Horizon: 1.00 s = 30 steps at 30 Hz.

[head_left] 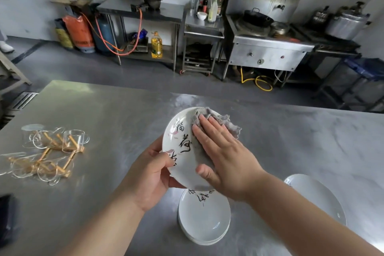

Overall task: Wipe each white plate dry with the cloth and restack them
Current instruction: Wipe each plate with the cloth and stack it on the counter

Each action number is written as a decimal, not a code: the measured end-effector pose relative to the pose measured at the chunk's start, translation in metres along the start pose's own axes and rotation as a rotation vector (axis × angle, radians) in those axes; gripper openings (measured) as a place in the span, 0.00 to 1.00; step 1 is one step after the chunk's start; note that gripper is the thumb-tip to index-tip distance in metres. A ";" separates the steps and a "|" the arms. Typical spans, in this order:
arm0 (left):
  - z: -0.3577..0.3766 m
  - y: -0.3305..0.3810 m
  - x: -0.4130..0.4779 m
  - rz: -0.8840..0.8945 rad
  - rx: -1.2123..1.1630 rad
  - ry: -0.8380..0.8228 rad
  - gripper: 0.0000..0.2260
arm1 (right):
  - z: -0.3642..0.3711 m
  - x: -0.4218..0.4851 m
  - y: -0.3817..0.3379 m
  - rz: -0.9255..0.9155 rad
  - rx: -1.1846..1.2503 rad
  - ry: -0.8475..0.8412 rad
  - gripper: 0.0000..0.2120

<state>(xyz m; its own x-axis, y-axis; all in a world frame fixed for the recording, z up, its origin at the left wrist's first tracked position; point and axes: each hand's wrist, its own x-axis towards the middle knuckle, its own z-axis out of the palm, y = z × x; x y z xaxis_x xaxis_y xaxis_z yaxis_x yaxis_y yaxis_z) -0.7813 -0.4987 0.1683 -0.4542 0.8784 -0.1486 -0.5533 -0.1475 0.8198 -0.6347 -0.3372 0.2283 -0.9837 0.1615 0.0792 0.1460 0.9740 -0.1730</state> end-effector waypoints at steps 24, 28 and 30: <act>0.020 0.005 0.015 0.020 -0.120 0.066 0.25 | 0.004 -0.013 0.010 0.223 -0.151 -0.051 0.48; 0.030 0.013 0.023 0.073 -0.133 0.113 0.25 | 0.011 -0.025 -0.010 0.197 -0.076 -0.025 0.48; 0.032 0.010 0.024 0.068 -0.152 0.138 0.25 | 0.026 -0.041 -0.026 0.156 -0.019 -0.019 0.48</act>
<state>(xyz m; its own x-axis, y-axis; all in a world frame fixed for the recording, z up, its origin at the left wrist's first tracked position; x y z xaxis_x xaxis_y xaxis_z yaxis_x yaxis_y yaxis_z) -0.7756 -0.4644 0.1904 -0.5795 0.7951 -0.1789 -0.6123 -0.2799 0.7395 -0.6009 -0.3731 0.2041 -0.9507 0.3081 0.0346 0.2988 0.9402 -0.1633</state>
